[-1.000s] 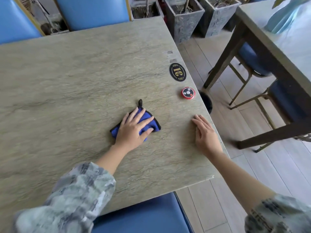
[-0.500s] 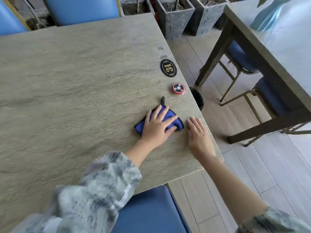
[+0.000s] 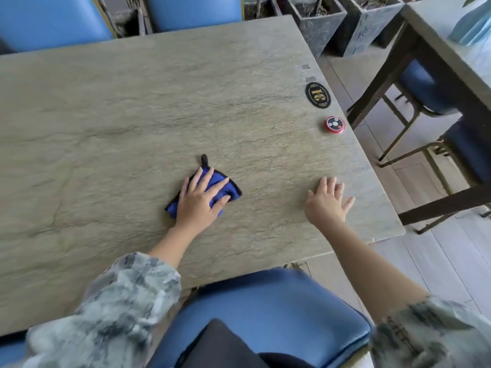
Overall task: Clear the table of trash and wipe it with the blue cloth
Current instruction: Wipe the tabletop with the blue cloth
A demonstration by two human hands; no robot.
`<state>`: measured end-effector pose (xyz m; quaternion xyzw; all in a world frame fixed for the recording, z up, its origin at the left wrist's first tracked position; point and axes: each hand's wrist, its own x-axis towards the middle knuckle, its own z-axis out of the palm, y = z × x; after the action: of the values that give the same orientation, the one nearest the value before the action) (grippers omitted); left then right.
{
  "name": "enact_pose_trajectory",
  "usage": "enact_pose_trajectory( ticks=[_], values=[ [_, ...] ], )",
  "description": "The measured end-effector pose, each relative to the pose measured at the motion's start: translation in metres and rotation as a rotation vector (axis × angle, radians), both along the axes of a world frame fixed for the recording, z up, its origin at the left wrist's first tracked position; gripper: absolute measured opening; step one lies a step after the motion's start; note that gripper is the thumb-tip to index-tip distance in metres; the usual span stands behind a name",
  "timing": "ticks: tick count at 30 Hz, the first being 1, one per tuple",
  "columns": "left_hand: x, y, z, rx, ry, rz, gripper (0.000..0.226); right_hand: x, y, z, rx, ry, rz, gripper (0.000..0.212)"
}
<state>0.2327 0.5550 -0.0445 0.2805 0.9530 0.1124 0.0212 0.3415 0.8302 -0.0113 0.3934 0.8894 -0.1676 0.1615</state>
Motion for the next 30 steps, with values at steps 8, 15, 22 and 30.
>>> enact_pose_trajectory(
  ticks=[8,15,22,30],
  values=[
    [0.05,-0.11,-0.002,0.003,0.013,-0.004,0.052,-0.011,-0.118,0.01,-0.033,0.086,0.308,0.059],
    [0.06,-0.22,0.007,-0.015,0.001,-0.237,0.052,0.003,-0.12,0.008,-0.102,0.114,0.486,0.056],
    [0.072,-0.159,0.009,-0.066,0.06,-0.564,0.05,0.021,-0.073,0.003,-0.08,0.154,0.26,0.051],
    [0.083,-0.055,0.004,-0.055,0.084,-0.668,0.052,0.057,0.017,-0.003,-0.08,0.357,-0.053,0.052]
  ],
)
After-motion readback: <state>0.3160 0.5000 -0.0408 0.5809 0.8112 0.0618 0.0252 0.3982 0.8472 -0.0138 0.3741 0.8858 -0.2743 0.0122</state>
